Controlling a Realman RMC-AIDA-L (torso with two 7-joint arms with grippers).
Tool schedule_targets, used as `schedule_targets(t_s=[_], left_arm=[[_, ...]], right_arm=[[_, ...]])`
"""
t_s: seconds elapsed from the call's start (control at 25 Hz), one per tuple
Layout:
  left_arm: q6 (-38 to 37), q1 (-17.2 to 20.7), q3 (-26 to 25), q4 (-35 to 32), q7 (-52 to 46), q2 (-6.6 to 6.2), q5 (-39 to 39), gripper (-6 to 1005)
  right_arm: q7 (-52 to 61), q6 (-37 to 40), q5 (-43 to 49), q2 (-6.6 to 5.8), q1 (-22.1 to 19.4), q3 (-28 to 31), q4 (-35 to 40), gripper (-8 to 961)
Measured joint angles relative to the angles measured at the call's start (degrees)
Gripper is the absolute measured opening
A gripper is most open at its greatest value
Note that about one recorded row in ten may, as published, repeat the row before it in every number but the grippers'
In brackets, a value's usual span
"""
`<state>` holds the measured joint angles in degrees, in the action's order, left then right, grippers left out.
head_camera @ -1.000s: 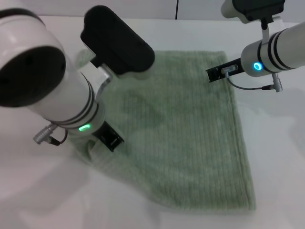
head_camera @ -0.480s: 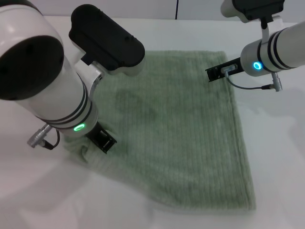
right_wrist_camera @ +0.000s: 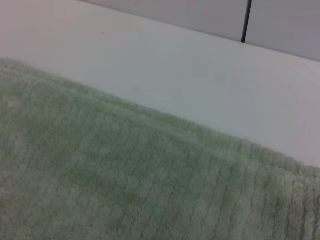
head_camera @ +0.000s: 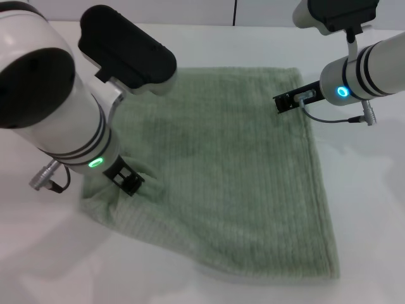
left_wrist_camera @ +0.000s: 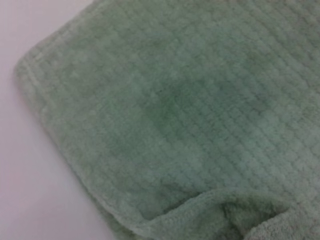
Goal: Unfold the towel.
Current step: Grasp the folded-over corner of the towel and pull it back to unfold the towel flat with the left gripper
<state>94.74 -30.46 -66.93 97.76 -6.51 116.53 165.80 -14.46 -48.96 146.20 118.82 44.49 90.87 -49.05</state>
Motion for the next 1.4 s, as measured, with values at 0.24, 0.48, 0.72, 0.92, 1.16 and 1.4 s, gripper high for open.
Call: schedule_targets(t_s=[0.24,0.48,0.72,0.92,1.16,1.4], left_arm=[[1.75,0.44,-0.50,-0.08,-0.23,-0.66,0.06,385],[6.09,0.11,1.00,0.62,-2.32,-0.24,0.07,421],[7.74,-0.38,3.46,0.19,-6.96,-1.01,0.06,456],[9.44,0.35,4.76,-0.02,-10.15,-2.64,0.05,493],[10.38,-0.56,8.06,4.18,-16.30,-5.90,0.04,493],[8.17,-6.62,6.18,5.34,-13.28,-3.36,0.00,493]], right_arm=[[-0.43,-0.51,-0.05,0.00,0.25,-0.08,-0.04,23],[-0.52,-1.16,-0.05,0.01,0.65,-0.09,-0.24,24],[-1.96,-1.19,-0.13,0.00,0.37,-0.01,-1.00,25],[-2.58,-1.04,-0.14,0.00,0.12,0.19,-1.05,25],[-3.54,-0.39,-0.22,0.00,0.01,0.71,-1.05,26],[-3.61,-0.21,-0.22,0.00,-0.02,0.71,-1.05,27]])
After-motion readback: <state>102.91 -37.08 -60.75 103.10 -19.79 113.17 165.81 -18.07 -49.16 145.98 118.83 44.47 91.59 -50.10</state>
